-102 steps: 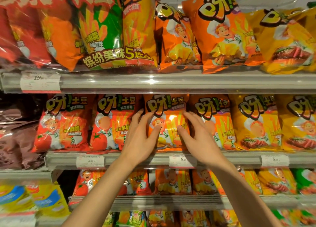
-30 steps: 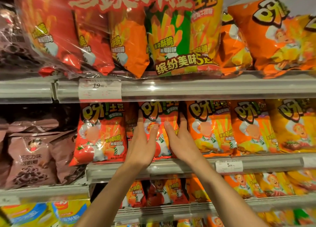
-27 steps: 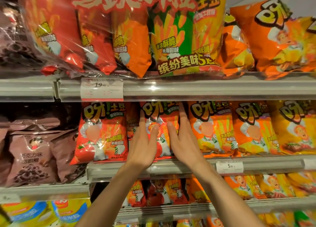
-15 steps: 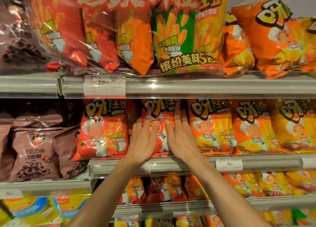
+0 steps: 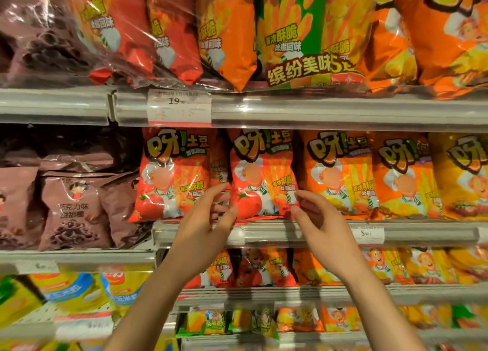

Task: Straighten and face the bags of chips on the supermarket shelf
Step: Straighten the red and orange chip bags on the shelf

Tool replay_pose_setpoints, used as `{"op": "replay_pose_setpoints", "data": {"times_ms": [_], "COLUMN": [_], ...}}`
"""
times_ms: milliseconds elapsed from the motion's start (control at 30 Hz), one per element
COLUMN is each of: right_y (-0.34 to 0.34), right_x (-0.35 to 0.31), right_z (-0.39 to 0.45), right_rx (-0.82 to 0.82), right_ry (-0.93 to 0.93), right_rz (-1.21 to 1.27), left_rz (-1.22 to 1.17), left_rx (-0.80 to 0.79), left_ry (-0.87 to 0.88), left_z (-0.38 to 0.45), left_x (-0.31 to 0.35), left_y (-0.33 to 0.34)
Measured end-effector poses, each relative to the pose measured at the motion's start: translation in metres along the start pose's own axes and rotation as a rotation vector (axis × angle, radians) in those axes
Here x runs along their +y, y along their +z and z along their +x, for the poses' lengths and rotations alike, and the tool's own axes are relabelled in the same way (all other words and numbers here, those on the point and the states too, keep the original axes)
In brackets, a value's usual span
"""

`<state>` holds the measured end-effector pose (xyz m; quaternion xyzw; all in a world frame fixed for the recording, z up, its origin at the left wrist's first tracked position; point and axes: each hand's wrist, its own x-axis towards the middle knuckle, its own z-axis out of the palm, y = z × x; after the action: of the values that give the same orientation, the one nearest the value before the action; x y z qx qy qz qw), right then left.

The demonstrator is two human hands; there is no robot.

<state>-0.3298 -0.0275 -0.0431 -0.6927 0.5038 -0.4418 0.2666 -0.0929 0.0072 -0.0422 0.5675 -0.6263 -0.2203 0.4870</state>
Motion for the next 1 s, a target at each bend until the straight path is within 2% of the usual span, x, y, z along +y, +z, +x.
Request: {"op": "replay_pose_setpoints", "data": {"times_ms": [233,400,533,767,833,900,1000], "right_y": [0.021,0.03,0.024,0.03,0.039,0.049,0.066], "right_x": [-0.005,-0.004,-0.004,-0.007,-0.012,-0.02,-0.038], "right_z": [-0.05,-0.064,-0.061,-0.036,-0.027,-0.019,-0.011], "right_rx": [0.121,0.059,0.025,0.024,0.022,-0.024,-0.113], "right_ry": [0.068,0.14,0.128,0.026,-0.044,-0.099,-0.162], "right_rz": [-0.026,-0.002,0.044,0.163,0.129,0.074,-0.002], "left_rz": [-0.043,-0.106,-0.111,-0.127,-0.111,-0.057,0.151], "left_rx": [-0.048,-0.062,-0.025,0.083,0.129,0.212,0.401], "left_ry": [-0.004,-0.073,-0.115,-0.107,-0.106,-0.096,0.031], "left_z": [-0.032,-0.042,-0.045,-0.042,-0.038,-0.033,-0.019], "left_x": [-0.02,-0.029,-0.026,-0.009,-0.007,-0.01,-0.021], "left_y": [-0.016,-0.011,-0.006,-0.014,-0.024,-0.034,-0.054]}}
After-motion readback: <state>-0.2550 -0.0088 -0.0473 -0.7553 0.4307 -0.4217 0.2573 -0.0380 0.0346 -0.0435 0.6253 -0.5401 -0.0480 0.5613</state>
